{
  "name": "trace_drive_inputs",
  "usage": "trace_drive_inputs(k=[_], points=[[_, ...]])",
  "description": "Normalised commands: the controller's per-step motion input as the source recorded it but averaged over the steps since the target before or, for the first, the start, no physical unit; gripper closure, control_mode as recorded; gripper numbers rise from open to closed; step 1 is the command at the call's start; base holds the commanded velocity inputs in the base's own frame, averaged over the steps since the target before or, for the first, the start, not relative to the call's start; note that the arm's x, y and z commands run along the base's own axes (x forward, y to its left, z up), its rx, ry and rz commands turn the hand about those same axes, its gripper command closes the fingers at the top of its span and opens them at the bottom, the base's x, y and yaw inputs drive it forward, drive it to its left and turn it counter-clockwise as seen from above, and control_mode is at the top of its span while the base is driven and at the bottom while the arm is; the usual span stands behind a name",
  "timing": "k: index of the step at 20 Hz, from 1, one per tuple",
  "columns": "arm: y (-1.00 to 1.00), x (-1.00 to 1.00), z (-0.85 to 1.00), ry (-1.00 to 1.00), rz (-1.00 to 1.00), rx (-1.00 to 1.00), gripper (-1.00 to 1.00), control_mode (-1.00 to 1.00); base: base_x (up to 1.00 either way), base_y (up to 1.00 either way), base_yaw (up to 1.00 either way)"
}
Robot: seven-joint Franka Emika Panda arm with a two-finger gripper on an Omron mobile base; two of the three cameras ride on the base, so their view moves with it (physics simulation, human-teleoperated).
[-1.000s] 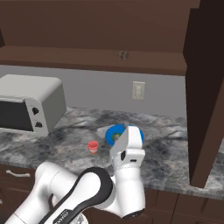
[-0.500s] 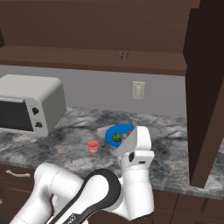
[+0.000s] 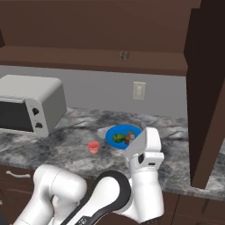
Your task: Pick the avocado and bread from the counter and place them on the plate. Then pick the jam from the cabinet and place it next to the plate. Lastly close the cabinet door.
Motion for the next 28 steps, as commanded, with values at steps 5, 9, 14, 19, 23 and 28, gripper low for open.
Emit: trace_drive_inputs(k=[5,9,14,19,23,28], points=[[-0.17,0.0,0.0,0.0,0.0,0.0,-1.0,-1.0,0.0,0.0,0.0],[-0.22,0.0,0.0,0.0,0.0,0.0,-1.0,-1.0,0.0,0.0,0.0],[-0.22,-0.03,0.0,0.0,0.0,0.0,-1.0,-1.0,0.0,0.0,0.0],[-0.19,-0.06,0.0,0.0,0.03,0.0,-1.0,-1.0,0.0,0.0,0.0],[-0.2,-0.11,0.0,0.0,0.04,0.0,-1.0,-1.0,0.0,0.0,0.0],[-0.19,-0.13,0.0,0.0,0.04,0.0,-1.0,-1.0,0.0,0.0,0.0]])
